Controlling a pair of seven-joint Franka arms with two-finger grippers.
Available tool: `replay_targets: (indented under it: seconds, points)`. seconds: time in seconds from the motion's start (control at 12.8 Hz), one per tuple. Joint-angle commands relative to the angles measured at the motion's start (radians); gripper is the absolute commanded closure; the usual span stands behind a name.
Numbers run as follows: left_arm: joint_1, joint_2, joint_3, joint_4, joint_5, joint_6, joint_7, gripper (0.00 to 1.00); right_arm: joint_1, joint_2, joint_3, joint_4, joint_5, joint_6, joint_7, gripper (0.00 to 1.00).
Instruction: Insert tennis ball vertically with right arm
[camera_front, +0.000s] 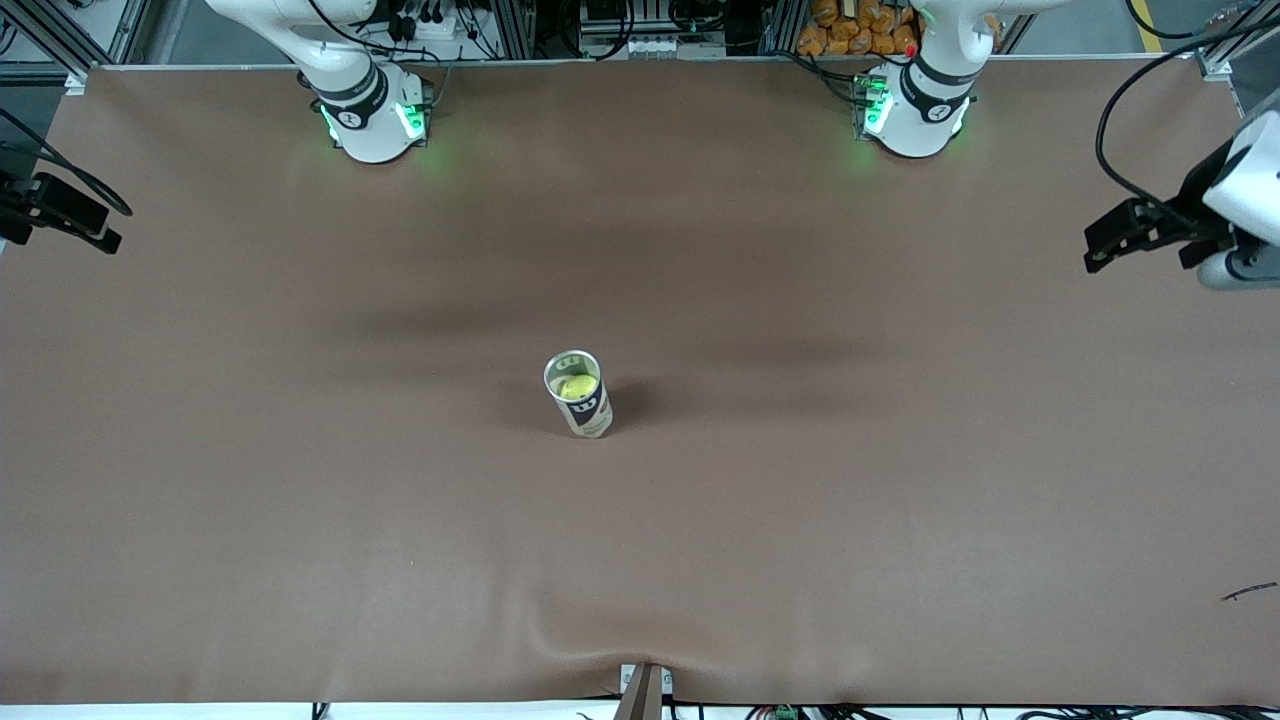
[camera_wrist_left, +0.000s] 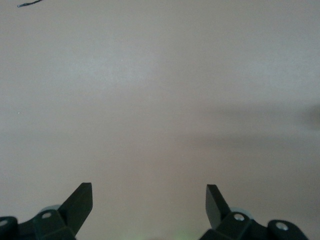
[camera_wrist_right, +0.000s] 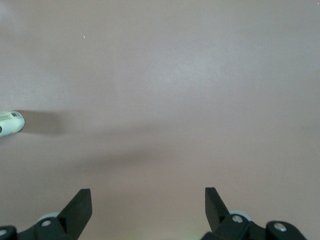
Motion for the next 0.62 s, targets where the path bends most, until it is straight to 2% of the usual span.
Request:
replay_targets:
  seconds: [0.0, 0.23, 0.39, 0.55]
  points:
    - [-0.019, -0.046, 0.02, -0.047, -0.022, -0.016, 0.008, 0.0, -0.002, 0.0, -0.001, 0.015, -0.008, -0.012, -0.025, 0.0]
    - [-0.027, -0.102, 0.021, -0.106, -0.022, -0.016, -0.015, 0.0, 0.0, -0.002, 0.001, 0.015, -0.004, -0.029, -0.026, 0.0]
    - [-0.027, -0.102, 0.033, -0.099, -0.022, -0.018, -0.021, 0.0, 0.003, 0.0, 0.004, 0.025, -0.001, -0.051, -0.025, 0.0]
    - [-0.062, -0.103, 0.075, -0.094, -0.025, -0.022, -0.038, 0.0, 0.003, 0.0, 0.004, 0.027, 0.001, -0.054, -0.025, 0.0]
